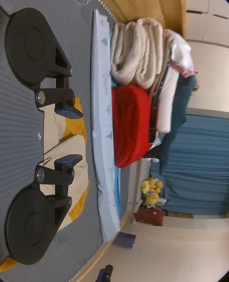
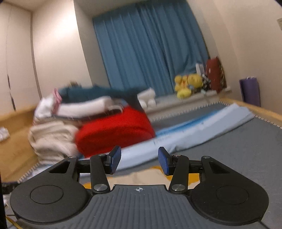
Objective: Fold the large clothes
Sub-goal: 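Move both grippers open to the jacket hem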
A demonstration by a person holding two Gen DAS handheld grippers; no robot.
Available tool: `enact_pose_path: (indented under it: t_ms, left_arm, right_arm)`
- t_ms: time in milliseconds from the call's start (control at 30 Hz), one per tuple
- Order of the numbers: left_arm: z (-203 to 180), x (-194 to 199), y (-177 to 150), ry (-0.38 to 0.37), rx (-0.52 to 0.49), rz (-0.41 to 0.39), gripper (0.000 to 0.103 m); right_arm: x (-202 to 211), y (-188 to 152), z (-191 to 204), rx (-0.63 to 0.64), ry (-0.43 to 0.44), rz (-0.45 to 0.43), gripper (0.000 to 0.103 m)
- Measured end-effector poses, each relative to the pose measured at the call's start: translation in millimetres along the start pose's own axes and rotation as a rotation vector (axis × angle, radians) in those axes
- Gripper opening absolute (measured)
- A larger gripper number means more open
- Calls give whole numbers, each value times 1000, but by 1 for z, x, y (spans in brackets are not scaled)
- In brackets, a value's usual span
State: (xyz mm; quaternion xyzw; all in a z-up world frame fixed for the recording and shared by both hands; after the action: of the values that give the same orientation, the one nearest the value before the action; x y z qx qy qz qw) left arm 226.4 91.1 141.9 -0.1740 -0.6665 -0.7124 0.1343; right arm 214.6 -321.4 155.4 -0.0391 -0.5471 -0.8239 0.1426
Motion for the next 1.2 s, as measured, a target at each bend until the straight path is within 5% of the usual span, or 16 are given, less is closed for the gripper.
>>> enact_pose_path:
  t_ms: [467,667,733,900,1000,1100,1200]
  left_arm:
    - [-29,282,28,-12,-24,-224,49]
    - [-38,352,35,-9,-7,-275,52]
    - [-42,364,32,-20,-7,-294,60]
    - [-48,331,-12,-44,-6,-249,62]
    - [-44,277,-62,-33,12,-178,51]
    - [-39,219,-122,21,23,-52,25]
    - [-30,175,-175,60,63,89,17]
  right_arm:
    - [290,90,6,144,42,-295,49]
    - [361,109,-16,98,25,-388,52]
    - [369,109,-28,81,4,-402,55]
    - [342,81,-63,59,-72,-308,56]
    - [295,36,-95,50,-148,-176,56]
    - [252,-12,-121,39,-213,-63,31]
    - [202,-57,-144,32,-262,49,18]
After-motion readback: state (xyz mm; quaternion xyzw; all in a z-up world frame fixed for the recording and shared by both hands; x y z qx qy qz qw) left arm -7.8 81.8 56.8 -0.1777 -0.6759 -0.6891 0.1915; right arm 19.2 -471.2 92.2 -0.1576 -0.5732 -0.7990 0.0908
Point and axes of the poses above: each gripper's, at about its wrist camera, not at the fingertips, and x roughly against the way its jaws point, z to its left, y to its top, the point moved 1 cm from there along -x, roughly the way its jaws point, and after that the axes turned 7 degrees about -x, right-handed, at the moved point
